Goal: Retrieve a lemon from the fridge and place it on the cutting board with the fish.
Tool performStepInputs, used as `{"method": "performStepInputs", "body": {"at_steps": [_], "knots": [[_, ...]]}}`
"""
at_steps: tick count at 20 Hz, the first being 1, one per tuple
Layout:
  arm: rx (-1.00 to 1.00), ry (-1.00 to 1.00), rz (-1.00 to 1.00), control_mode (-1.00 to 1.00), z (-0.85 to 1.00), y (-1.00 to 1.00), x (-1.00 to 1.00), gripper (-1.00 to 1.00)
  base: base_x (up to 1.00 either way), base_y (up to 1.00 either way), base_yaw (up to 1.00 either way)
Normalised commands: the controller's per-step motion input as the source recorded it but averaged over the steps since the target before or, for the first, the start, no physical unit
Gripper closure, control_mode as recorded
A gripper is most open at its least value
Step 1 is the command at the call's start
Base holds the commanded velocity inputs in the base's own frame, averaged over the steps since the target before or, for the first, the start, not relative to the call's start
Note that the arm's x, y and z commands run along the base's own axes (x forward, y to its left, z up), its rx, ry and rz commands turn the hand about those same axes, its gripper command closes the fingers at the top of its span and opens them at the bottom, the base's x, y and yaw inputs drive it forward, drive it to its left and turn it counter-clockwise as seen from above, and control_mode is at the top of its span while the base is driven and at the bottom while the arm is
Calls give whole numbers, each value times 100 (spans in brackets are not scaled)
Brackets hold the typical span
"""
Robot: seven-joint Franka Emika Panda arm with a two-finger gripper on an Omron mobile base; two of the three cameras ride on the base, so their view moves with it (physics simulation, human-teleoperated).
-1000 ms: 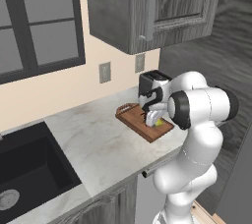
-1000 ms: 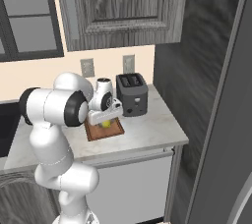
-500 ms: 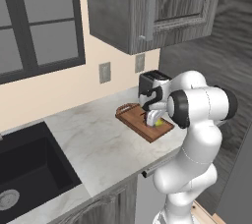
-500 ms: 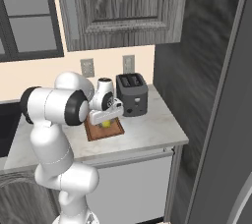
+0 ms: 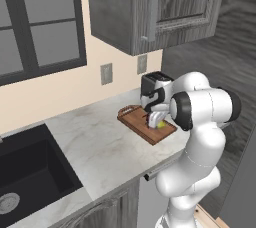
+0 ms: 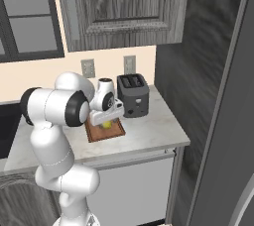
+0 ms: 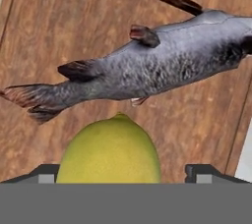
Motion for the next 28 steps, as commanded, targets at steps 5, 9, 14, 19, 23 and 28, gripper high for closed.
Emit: {"method": "performStepInputs", "body": {"at_steps": [5,9,14,19,23,28], "knots": [[0,0,-3,-100,1,2,0,-100,0,0,0],[-2,0,-4,-100,16,1,-4,-100,0,0,0],[-6,0,-3,-100,33,0,-11,-100,0,0,0],[-8,1,-2,-100,33,6,-14,-100,0,0,0],[-5,2,-2,-100,35,3,-19,-100,0,0,0],[-3,0,-2,-100,30,0,-23,-100,0,0,0]]}}
